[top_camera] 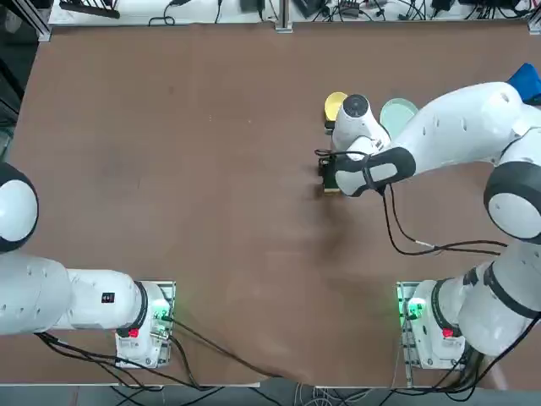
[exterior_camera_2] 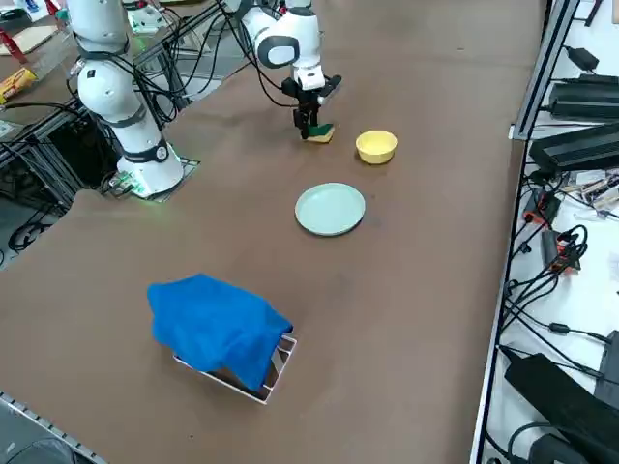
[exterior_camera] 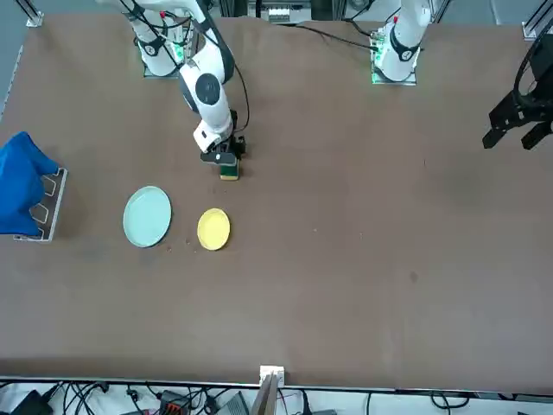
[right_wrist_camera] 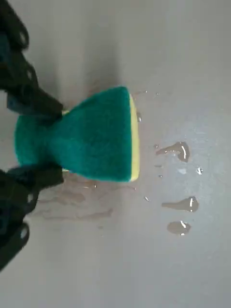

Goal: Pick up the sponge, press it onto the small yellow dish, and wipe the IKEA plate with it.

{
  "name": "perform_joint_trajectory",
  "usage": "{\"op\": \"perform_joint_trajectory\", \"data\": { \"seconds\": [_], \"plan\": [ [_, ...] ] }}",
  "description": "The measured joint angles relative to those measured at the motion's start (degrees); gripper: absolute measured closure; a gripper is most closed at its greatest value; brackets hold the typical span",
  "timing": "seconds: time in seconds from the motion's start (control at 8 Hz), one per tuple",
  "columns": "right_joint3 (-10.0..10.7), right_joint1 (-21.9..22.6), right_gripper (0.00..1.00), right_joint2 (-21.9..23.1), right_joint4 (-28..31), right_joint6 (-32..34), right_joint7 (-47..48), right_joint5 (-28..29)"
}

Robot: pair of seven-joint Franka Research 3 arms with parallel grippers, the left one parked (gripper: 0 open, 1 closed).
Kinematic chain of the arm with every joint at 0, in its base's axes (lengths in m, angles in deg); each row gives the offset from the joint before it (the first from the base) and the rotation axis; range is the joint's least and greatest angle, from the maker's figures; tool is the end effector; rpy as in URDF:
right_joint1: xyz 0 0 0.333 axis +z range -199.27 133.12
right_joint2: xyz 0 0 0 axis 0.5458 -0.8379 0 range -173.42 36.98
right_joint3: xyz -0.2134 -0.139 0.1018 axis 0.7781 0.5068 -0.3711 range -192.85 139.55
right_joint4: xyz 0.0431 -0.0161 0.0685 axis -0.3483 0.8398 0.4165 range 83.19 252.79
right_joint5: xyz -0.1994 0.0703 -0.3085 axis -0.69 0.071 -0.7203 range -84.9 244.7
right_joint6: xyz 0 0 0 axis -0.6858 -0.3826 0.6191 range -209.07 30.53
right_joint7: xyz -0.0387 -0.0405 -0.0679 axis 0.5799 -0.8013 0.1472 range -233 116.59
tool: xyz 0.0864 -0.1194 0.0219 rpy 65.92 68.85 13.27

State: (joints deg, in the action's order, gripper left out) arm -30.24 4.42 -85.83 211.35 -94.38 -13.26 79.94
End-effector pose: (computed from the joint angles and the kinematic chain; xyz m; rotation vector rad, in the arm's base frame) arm 0.3643 0.3208 0.1319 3.1252 -0.1102 -0.0669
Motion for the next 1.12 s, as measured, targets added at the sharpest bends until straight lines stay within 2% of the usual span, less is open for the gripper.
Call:
{"op": "perform_joint_trajectory", "data": {
  "seconds": [0.12,0.25,0.38,0.62,0.75,1.12],
  "plan": [
    [0.1,0.0,0.60,0.0,-0.1,0.0,0.0,0.0],
    [0.1,0.0,0.65,0.0,-0.2,0.0,-0.1,0.0],
    [0.2,0.0,0.80,0.1,-0.4,0.1,-0.1,0.0],
    [0.6,0.0,0.85,0.9,-1.7,3.0,-0.3,-0.1],
    [0.9,-0.1,0.87,1.8,-3.4,6.4,-0.6,-0.1],
    [1.5,-3.1,0.89,3.6,-13.8,19.0,-3.4,-0.3]
  ]
}}
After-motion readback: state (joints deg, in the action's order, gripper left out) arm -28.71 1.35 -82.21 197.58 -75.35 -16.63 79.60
